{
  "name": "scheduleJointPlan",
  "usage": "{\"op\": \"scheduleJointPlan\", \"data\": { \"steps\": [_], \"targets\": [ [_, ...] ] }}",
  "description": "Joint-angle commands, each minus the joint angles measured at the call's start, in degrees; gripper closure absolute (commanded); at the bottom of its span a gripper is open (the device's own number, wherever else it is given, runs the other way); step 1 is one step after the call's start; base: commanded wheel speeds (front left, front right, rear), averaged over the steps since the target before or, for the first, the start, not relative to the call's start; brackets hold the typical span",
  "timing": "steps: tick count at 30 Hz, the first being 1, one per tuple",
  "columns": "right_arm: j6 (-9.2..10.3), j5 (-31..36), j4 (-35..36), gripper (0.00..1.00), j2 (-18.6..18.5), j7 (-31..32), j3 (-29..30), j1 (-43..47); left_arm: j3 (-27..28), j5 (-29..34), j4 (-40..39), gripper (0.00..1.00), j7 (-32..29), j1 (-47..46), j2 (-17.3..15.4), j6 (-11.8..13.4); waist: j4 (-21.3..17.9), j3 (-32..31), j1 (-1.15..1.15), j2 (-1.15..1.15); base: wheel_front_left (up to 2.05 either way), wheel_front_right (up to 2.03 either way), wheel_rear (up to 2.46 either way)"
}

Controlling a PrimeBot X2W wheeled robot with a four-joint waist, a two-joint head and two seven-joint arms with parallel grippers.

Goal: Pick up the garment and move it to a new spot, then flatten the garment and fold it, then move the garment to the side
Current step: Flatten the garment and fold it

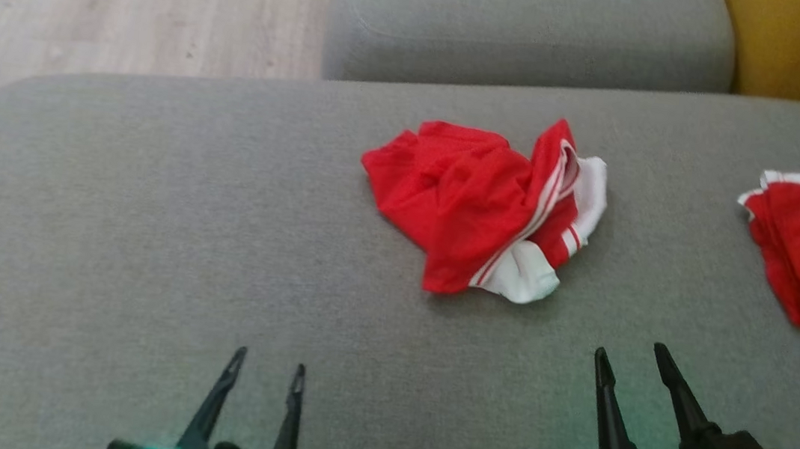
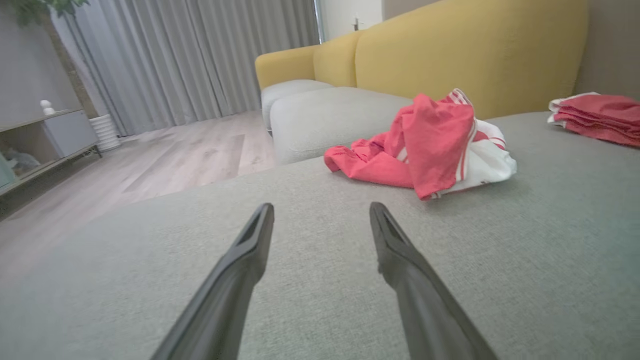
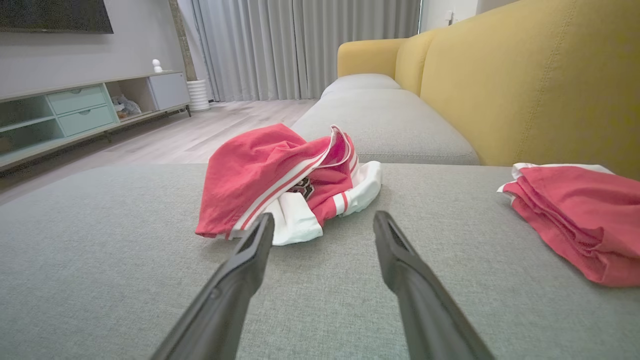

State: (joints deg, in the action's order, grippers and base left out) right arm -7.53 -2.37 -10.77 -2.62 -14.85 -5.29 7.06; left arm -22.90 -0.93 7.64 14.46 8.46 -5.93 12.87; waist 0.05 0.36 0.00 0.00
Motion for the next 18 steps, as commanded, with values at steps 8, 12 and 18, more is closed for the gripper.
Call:
{"op": "scheduleJointPlan", "data": {
  "steps": [8, 12, 18],
  "targets": [
    [0.04, -0.79, 3.05, 0.00, -0.76, -0.15, -1.82, -6.64, -1.93, 0.13, 11.53, 0.00, 0.53, -14.39, 1.67, -4.89, -8.07, 8.63, 0.00, 0.00, 0.00, 0.00, 0.00],
    [0.04, -1.33, 3.22, 0.00, -0.69, -0.15, -2.54, -8.54, -3.46, 1.18, 24.36, 0.00, 0.53, -24.14, 2.30, -5.58, -12.97, 12.68, 0.00, 0.00, 0.00, 0.00, 0.00],
    [0.04, -2.53, 3.13, 0.00, -0.51, -0.15, -2.44, -10.14, -3.08, 0.89, 32.38, 0.00, 0.53, -31.50, 2.55, -4.44, -17.88, 14.95, 0.00, 0.00, 0.00, 0.00, 0.00]
  ]
}}
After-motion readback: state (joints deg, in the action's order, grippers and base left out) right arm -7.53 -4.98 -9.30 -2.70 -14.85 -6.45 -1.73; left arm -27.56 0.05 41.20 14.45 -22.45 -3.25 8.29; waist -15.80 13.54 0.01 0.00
